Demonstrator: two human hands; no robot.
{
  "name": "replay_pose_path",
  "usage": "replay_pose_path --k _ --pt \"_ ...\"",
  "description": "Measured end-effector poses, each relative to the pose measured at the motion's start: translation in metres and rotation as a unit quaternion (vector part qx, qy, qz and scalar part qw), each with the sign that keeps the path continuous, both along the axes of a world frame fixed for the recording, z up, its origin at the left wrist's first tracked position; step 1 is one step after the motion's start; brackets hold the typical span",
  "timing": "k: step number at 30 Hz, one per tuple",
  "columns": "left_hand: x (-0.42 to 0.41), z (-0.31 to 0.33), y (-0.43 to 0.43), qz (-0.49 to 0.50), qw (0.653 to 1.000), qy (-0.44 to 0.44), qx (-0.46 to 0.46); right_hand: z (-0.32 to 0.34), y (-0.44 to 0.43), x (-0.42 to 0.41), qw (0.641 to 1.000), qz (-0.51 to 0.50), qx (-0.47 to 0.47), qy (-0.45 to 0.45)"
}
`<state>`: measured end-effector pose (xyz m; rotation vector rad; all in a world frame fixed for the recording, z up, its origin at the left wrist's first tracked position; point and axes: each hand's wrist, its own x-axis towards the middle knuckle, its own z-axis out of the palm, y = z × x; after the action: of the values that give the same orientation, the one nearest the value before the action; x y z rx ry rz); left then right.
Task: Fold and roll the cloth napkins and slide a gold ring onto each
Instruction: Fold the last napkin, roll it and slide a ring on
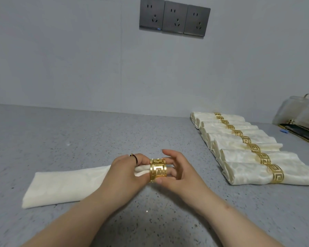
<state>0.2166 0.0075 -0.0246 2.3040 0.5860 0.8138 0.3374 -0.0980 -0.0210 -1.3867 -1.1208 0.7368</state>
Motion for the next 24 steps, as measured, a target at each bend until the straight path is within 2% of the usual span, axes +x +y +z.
replay_pose_path --k 5,10,12,17,20,24 --pt "-0.001 0.003 -0.003 -0.057 0.993 0.001 -0.100 -0.002 0.001 0.002 1.000 -0.003 -0.004 0.003" --pt "0.000 0.000 -0.005 -0.080 0.992 0.017 -0.101 -0.003 0.002 0.001 1.000 -0.013 -0.004 0.010" --pt "0.001 0.000 -0.008 -0.056 0.996 0.019 -0.068 -0.004 0.002 0.000 1.000 -0.009 -0.011 0.012" --pt "0.006 0.004 -0.015 -0.031 0.993 0.081 0.084 -0.008 0.004 -0.006 1.000 0.006 -0.024 -0.002" --pt "0.006 0.006 -0.014 -0.031 0.988 0.096 0.117 -0.004 0.003 -0.005 0.999 -0.005 -0.022 0.045" --pt "0.007 0.003 -0.010 -0.014 0.978 0.115 0.172 -0.002 0.002 -0.003 0.999 -0.021 -0.041 0.011"
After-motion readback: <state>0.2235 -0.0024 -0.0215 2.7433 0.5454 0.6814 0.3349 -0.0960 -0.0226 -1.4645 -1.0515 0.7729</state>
